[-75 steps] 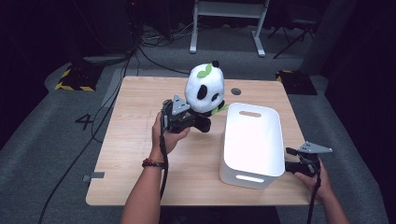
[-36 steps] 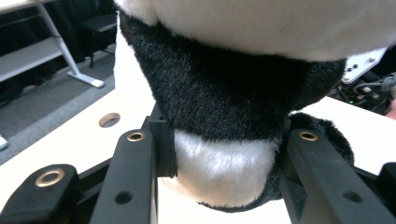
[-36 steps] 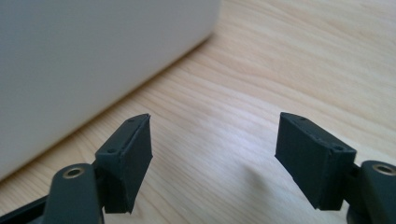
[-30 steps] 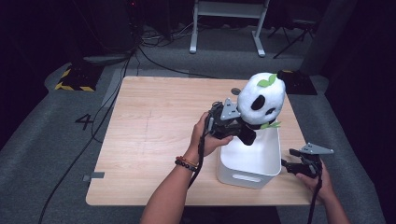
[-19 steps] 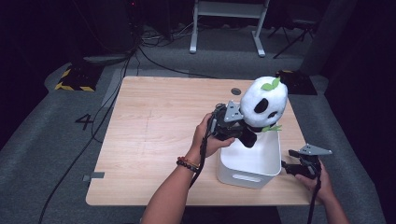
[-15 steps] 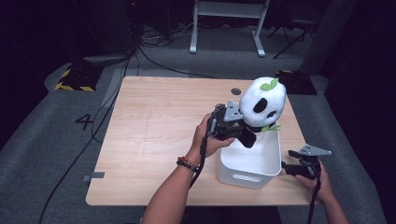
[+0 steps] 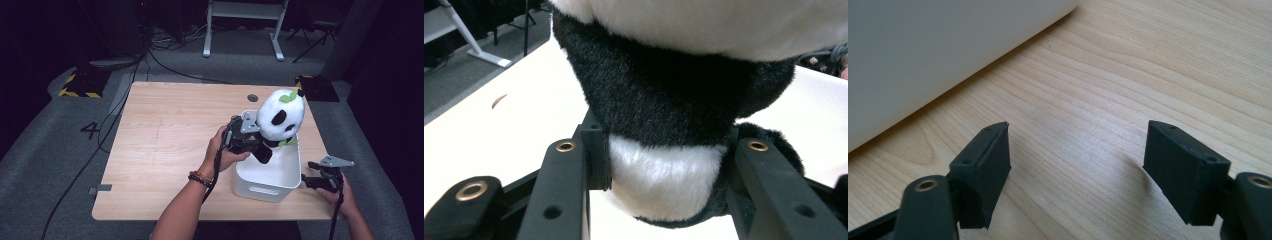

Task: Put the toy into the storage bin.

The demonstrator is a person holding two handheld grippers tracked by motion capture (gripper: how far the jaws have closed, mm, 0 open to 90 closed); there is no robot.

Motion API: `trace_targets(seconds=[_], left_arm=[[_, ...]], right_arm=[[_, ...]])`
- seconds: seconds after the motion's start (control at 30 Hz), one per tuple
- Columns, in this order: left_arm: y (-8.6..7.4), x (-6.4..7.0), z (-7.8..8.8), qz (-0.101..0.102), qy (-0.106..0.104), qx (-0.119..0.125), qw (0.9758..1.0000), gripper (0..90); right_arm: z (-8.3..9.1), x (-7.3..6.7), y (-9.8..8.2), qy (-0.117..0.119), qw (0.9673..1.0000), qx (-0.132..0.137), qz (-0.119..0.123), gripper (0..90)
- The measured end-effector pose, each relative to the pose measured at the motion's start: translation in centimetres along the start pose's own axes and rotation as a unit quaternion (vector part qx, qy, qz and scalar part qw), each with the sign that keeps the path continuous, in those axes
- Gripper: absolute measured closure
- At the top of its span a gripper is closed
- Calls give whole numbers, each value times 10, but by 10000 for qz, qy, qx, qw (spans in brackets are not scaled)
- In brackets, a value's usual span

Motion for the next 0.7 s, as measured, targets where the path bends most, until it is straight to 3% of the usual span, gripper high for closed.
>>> trace_targets(seconds=[0.27,0.7], left_arm=[[-9,2,1,153,-2,-133,9998,565],[-17,5,-6,177,159,-485,9985,519]], right_arm=[[0,0,0,17,10000,-16,-16,269],[-1,0,0,2,10000,-24,-4,269]])
Point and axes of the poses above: each handheld gripper's, and its own axes: z roughly backward along the jaws, y roughly out of its top, x roughly to its right, the point moved 3 cm from there along -z, roughly forward along the jaws, and after that the axes turned 8 degrees about y, right-handed, at the moved point
